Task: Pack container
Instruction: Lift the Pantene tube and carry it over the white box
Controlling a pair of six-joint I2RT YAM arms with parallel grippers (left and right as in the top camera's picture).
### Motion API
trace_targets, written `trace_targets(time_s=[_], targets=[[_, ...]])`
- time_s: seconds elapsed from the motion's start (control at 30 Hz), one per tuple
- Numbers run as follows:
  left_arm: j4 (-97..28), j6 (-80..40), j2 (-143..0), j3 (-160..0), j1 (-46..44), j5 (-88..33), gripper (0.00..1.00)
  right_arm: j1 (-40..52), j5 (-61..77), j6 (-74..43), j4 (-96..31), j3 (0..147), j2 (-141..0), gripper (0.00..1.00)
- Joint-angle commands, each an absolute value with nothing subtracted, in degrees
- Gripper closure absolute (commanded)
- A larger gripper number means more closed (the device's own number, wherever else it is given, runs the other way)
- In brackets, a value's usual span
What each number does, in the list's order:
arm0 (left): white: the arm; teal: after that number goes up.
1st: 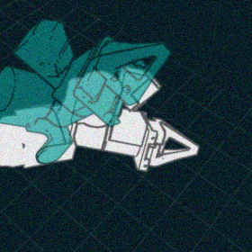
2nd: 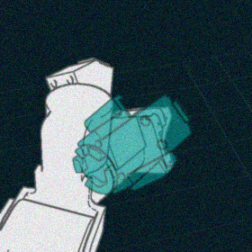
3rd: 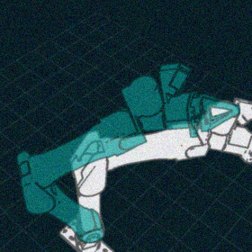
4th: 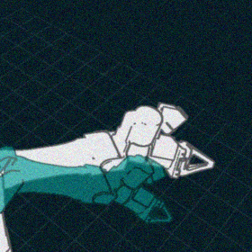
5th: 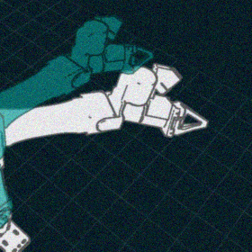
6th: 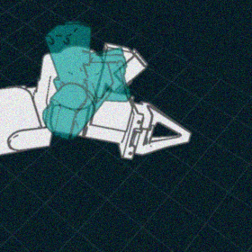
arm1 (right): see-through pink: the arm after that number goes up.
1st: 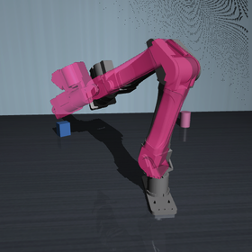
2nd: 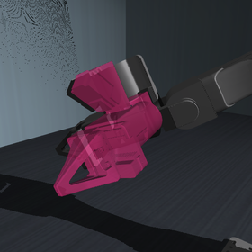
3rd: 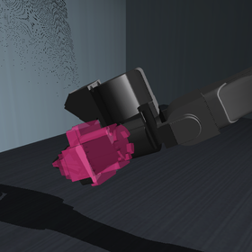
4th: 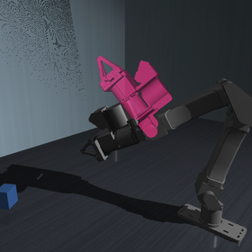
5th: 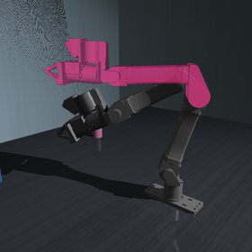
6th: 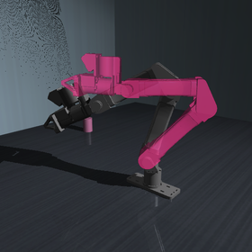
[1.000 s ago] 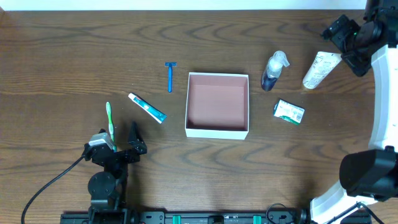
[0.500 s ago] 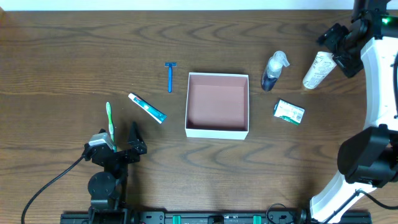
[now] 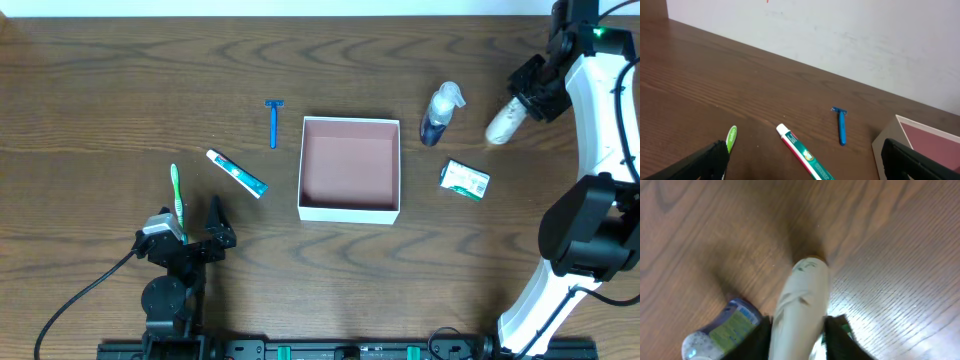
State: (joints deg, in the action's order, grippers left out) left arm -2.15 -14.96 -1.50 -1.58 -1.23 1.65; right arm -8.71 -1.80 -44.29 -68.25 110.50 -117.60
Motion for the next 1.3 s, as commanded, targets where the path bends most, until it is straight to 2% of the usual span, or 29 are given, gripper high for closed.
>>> trace_targets(time_s=[0.0,0.17,0.7,1.07,1.27], targets=[[-4.0,-14.4,-1.5,-0.2,-1.0,2.1,0.02,-9.0,-2.8,-43.4,-68.6,110.0,-117.9,0.82],[-4.0,-14.4,-1.5,-0.2,-1.0,2.1,0.02,-9.0,-2.8,-40.6,-68.8,110.0,-117.9,0.99],[-4.0,-14.4,-1.5,-0.2,-1.0,2.1,0.02,-9.0,-1.9,-22.0,-74.3,110.9,-113.5,0.99],[-4.0,-14.4,-1.5,-0.2,-1.0,2.1,0.02,-7.4,0.8,-15.1,-80.6,111.0,-94.5,0.99],[-4.0,-14.4,-1.5,-0.2,-1.0,2.1,0.02,-0.4,4.3,-15.3,-82.1,111.0,-85.2,0.99]])
